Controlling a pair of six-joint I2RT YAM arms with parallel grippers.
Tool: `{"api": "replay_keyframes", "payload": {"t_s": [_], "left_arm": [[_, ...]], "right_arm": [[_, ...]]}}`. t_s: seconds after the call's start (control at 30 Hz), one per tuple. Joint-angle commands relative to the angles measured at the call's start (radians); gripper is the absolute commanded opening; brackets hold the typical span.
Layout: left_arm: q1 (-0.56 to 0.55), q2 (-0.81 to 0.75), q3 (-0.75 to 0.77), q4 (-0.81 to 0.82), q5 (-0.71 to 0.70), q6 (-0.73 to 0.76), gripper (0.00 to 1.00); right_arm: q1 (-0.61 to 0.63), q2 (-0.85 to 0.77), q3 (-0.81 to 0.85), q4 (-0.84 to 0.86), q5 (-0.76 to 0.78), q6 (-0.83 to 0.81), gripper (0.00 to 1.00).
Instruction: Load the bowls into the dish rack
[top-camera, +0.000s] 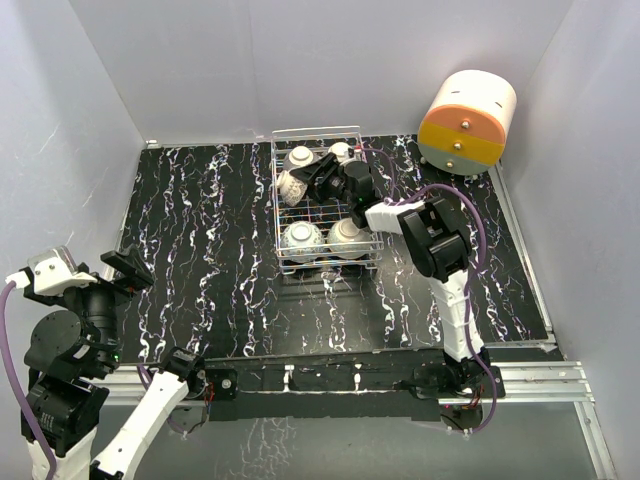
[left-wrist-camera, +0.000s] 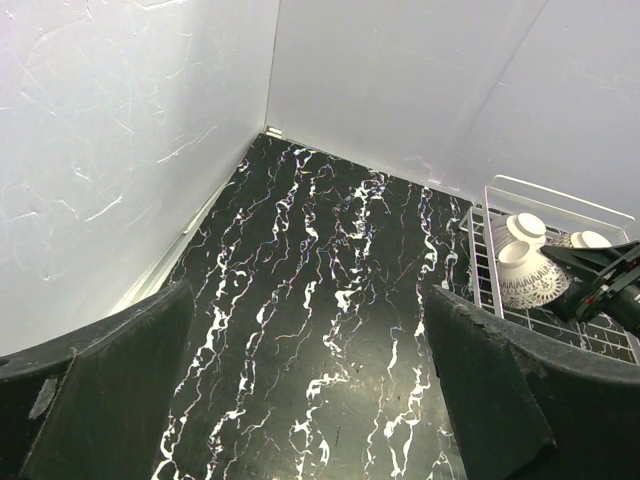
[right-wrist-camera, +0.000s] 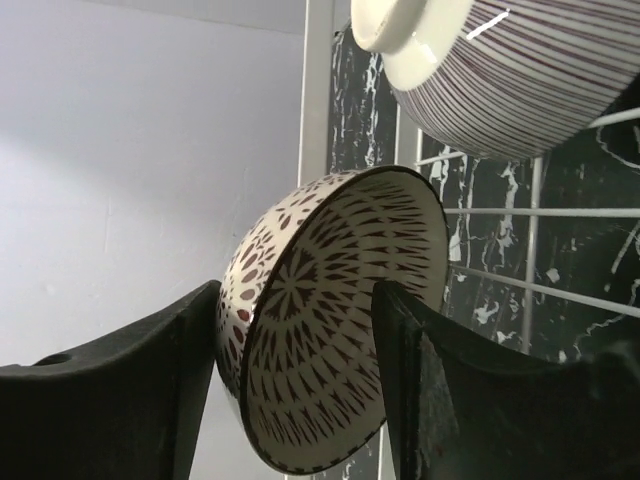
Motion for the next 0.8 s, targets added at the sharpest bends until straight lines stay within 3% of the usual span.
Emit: {"api": "replay_keyframes", "payload": {"t_s": [0.0,0.03,0.07,0.1,0.33,0.77], "left_arm": [[-0.005,-0.002,0.002,0.004,-0.016,0.015,0.97],[-0.005,-0.003,0.002,0.005,-0.015,0.015,0.97],[-0.005,-0.003,0.001,0.005,-0.015,0.015,0.97],[-0.006,-0.003,0.0,0.006,-0.016,0.013,0.97],[-0.005,0.0,-0.002,0.013,-0.006,0.006,0.97],[-0.005,0.0,-0.001,0.019,0.01,-0.003,0.97]], "right_arm": [[-0.002,-0.083,-0.037,-0.077,0.069,-0.052,0.63],[-0.004,-0.092,-0.043,-0.089,0.077,-0.059,0.65],[-0.005,-0.103,-0.047,-0.102,0.086,-0.068,0.87],[-0.007,-0.113,-0.051,-0.111,0.094,-0.077,0.98],[-0.009,-0.173,-0.014,-0.282,0.15,-0.172,0.99],[-0.01,-0.105,0.306,-0.733,0.143,-0.426,0.99]]}}
